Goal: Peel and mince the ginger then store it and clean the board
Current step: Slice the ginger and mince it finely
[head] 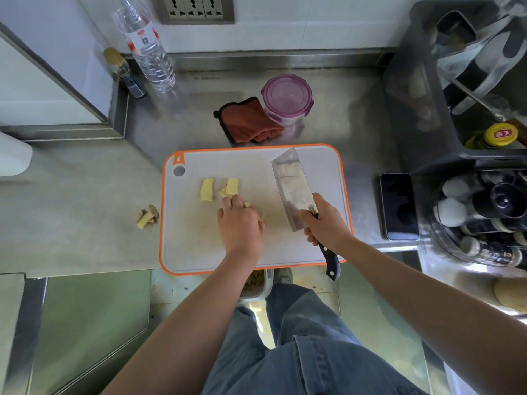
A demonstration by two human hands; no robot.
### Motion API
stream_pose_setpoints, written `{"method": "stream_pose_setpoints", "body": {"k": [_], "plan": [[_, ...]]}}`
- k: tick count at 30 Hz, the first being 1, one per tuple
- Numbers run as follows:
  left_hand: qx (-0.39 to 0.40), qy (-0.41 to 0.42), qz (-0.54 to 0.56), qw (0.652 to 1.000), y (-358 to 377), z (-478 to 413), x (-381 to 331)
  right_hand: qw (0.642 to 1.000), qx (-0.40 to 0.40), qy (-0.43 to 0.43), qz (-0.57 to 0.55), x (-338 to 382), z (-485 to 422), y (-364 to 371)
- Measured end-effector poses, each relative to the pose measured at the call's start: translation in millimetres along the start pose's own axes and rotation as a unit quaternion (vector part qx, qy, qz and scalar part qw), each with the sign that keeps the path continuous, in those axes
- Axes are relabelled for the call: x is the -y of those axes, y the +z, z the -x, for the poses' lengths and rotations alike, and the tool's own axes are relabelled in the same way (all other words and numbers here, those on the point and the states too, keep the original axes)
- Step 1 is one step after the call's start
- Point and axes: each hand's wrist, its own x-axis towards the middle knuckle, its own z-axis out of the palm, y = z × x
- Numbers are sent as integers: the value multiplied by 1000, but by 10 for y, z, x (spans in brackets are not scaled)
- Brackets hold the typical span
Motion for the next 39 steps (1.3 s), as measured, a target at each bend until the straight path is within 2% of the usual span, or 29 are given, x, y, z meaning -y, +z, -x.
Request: {"method": "stream_pose_setpoints", "body": {"k": [5, 7, 10, 13, 15, 18, 20, 24, 30, 34, 37, 39], "plan": [[1, 22, -36, 999, 3, -41, -22, 1000, -1, 2, 4, -31, -9, -25], [-3, 10, -7, 1000, -10, -52, -10, 1000, -1, 2, 4, -32, -14, -32], [-46, -108, 157, 981, -82, -88, 62, 1000, -3, 0, 11, -25, -40, -41], [-56, -223, 312, 922, -194, -196, 195, 1000, -1, -6, 11, 7, -75, -35], [-47, -283, 334, 898, -262, -285, 310, 1000, 3, -10, 11, 34, -92, -24], [-40, -317, 347, 882, -297, -406, 524, 1000, 11, -14, 16, 67, -109, 0], [-19, -316, 345, 884, -291, -487, 655, 1000, 13, -15, 22, 86, -121, 19], [23, -281, 285, 916, -272, -566, 791, 1000, 16, -11, 19, 116, -154, 56], [-36, -277, 257, 925, -198, -550, 818, 1000, 13, -10, 20, 153, -178, 109], [-94, -216, 264, 936, -227, -371, 696, 1000, 10, -10, 19, 161, -153, 169], [-32, -162, 280, 946, -158, -171, 535, 999, 5, -18, 39, 146, -110, 218], [8, -157, 289, 944, -82, -79, 458, 998, 0, -31, 55, 124, -65, 253]]}}
